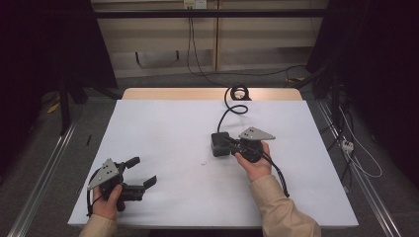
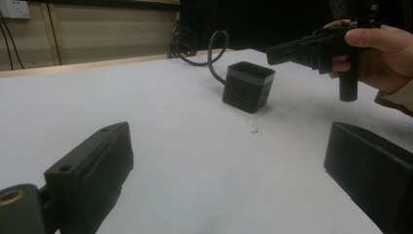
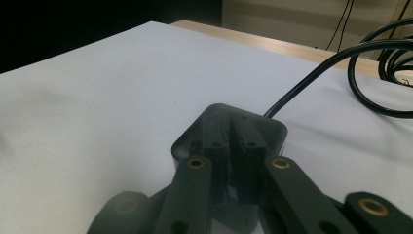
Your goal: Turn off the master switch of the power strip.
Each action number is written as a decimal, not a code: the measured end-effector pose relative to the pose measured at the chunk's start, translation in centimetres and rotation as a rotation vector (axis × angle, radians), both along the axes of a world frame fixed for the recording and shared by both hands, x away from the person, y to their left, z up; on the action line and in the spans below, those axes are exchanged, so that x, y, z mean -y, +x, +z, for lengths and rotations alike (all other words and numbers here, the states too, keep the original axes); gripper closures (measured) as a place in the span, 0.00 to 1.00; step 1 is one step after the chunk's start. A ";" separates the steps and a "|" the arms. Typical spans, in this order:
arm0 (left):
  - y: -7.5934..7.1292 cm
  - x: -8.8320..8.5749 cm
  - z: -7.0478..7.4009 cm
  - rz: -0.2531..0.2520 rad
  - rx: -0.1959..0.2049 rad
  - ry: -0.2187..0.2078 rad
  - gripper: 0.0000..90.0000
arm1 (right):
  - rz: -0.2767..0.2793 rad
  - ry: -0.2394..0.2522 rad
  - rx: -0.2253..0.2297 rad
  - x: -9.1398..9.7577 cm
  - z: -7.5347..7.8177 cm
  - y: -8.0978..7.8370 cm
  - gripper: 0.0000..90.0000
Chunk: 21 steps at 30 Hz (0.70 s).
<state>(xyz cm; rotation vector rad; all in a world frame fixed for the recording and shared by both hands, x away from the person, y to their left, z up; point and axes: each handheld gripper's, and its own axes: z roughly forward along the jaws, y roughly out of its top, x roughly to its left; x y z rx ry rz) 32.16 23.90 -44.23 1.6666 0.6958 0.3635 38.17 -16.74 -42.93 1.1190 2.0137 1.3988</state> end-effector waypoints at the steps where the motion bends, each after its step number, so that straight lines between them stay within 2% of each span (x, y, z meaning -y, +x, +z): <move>1: 0.0 0.0 0.0 -0.001 0.001 0.000 0.04 | -0.001 0.000 0.003 0.0 0.0 0.0 0.98; 6: 0.0 0.0 0.0 0.000 0.001 0.001 0.04 | -0.001 0.006 0.003 0.0 -0.1 0.1 1.00; 21: 0.0 0.0 0.0 0.002 -0.001 -0.001 0.04 | 0.005 -0.016 0.004 -0.1 -0.4 0.4 1.00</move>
